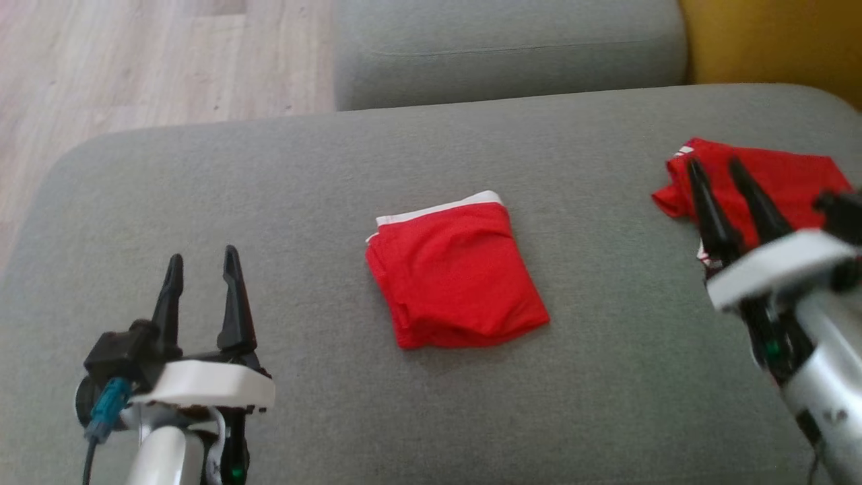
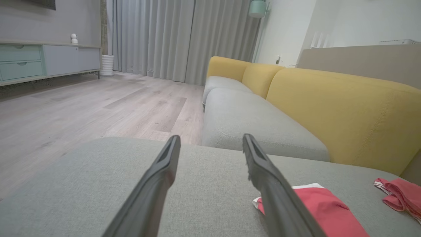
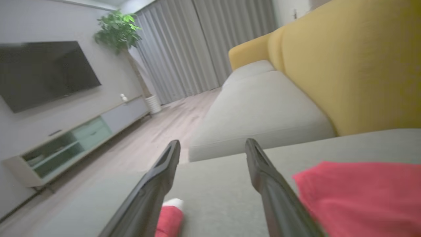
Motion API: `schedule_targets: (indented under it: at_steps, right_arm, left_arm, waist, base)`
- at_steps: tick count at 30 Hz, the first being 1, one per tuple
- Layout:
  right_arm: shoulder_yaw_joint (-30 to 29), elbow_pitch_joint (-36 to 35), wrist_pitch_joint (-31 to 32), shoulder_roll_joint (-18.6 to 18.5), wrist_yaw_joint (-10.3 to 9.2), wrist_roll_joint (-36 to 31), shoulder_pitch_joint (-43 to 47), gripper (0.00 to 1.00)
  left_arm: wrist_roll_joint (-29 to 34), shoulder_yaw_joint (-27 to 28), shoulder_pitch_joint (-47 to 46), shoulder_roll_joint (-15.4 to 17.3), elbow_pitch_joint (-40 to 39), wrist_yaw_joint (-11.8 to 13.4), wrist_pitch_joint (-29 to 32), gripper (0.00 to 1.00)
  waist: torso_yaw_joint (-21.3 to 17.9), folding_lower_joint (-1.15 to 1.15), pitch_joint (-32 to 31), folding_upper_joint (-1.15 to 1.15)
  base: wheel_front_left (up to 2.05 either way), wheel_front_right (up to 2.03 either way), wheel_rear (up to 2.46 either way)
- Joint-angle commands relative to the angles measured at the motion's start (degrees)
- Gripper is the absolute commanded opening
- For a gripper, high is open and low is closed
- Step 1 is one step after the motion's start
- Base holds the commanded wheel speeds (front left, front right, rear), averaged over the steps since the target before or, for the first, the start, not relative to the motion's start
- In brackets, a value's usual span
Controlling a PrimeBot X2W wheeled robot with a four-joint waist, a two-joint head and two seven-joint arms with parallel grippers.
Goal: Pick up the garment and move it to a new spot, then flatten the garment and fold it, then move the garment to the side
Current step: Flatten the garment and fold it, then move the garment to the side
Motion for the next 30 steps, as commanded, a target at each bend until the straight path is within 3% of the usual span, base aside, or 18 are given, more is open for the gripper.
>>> schedule_targets:
  at_steps: [1,2,5,11,18,30]
  right_arm:
    - [-2.71,-0.50,-0.73,0.49,-0.04,-4.64,1.31,1.00]
    - [-8.40,-1.02,-0.75,2.12,-0.04,-11.46,3.80,1.00]
    - [-15.41,-4.12,-0.77,5.40,-0.04,-21.89,9.39,1.00]
    - [-24.27,-11.79,-0.78,13.05,-0.04,-34.79,19.48,1.00]
    - [-28.14,-14.43,-0.78,18.34,-0.04,-40.96,22.81,1.00]
    - [-27.93,-14.11,-0.78,19.32,-0.04,-43.41,22.80,1.00]
  left_arm:
    - [0.77,2.14,-1.40,1.07,-2.24,0.02,-0.70,1.00]
    - [1.15,2.29,-1.07,1.07,-2.18,-0.02,-0.70,1.00]
    - [2.50,2.17,-0.68,1.45,-1.73,-0.35,-0.70,1.00]
    - [4.98,3.07,-0.20,1.32,-1.06,-0.80,-0.70,1.00]
    - [6.68,3.71,0.71,0.57,0.19,-1.85,-0.70,1.00]
    - [7.79,3.73,0.40,-0.59,0.72,-2.41,-0.70,1.00]
  waist:
    - [-0.73,0.00,-0.21,0.00]
    - [-1.02,0.00,-0.20,0.00]
    - [-1.18,0.00,-0.16,0.00]
    - [-0.69,0.00,0.21,0.00]
    - [-0.10,0.00,0.21,0.00]
    - [1.67,0.00,0.32,0.00]
  base:
    - [0.00,0.00,0.00]
    - [0.00,0.00,0.00]
    - [0.00,0.00,0.00]
    - [0.00,0.00,0.00]
    - [0.00,0.00,0.00]
    - [0.00,0.00,0.00]
